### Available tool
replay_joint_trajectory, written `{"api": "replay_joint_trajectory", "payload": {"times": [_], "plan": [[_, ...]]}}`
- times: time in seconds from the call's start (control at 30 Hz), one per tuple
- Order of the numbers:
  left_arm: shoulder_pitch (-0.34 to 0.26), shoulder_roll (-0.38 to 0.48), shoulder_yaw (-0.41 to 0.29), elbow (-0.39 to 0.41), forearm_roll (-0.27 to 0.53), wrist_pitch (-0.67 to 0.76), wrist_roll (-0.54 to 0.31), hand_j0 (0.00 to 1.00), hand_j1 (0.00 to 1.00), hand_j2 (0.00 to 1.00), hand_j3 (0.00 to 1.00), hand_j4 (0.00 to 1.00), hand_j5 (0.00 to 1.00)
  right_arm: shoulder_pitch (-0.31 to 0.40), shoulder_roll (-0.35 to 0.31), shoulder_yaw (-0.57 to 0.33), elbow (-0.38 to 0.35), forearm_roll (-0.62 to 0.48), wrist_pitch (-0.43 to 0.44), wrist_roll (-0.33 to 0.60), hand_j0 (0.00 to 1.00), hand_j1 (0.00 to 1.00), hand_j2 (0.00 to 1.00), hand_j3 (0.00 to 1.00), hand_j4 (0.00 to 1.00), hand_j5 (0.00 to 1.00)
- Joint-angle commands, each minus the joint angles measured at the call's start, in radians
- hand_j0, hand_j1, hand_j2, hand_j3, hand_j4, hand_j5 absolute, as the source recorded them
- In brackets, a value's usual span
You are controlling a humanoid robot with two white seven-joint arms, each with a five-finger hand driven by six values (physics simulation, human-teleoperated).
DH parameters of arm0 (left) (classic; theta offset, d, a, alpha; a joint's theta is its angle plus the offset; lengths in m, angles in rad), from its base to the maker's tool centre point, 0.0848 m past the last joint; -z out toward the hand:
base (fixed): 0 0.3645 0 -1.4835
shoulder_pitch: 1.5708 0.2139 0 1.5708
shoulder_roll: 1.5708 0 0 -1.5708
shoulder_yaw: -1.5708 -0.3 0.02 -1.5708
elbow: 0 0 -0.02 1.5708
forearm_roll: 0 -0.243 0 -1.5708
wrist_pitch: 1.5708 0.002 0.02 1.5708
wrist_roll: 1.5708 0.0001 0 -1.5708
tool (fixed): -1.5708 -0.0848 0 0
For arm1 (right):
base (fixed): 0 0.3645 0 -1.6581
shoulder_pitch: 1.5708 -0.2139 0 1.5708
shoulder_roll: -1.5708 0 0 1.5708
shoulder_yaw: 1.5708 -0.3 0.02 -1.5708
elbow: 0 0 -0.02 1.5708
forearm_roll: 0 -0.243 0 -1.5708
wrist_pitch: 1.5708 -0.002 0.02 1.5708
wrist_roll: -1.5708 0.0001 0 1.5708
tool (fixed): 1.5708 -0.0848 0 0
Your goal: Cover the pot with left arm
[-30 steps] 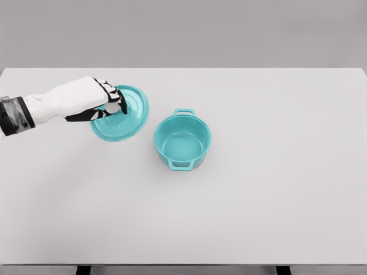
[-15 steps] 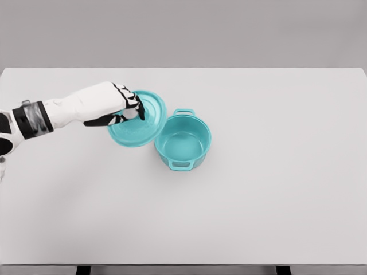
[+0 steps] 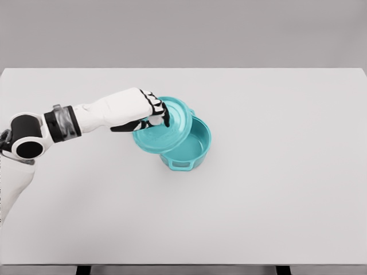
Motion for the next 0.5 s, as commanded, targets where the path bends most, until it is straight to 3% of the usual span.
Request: {"api": "replay_joint_trajectory", "payload": {"times": [0.0, 0.47], "plan": [[0.000, -0.027, 0.000, 0.003, -0.025, 0.003, 0.001, 0.51, 0.51, 0.51, 0.51, 0.51, 0.51, 0.000, 0.000, 0.000, 0.000, 0.000, 0.000, 0.000, 1.00, 1.00, 1.00, 1.00, 1.00, 1.00], [0.000, -0.128, -0.003, 0.022, -0.093, 0.003, 0.001, 0.51, 0.51, 0.51, 0.51, 0.51, 0.51, -0.002, 0.000, 0.000, 0.001, 0.000, 0.000, 0.000, 1.00, 1.00, 1.00, 1.00, 1.00, 1.00]]}}
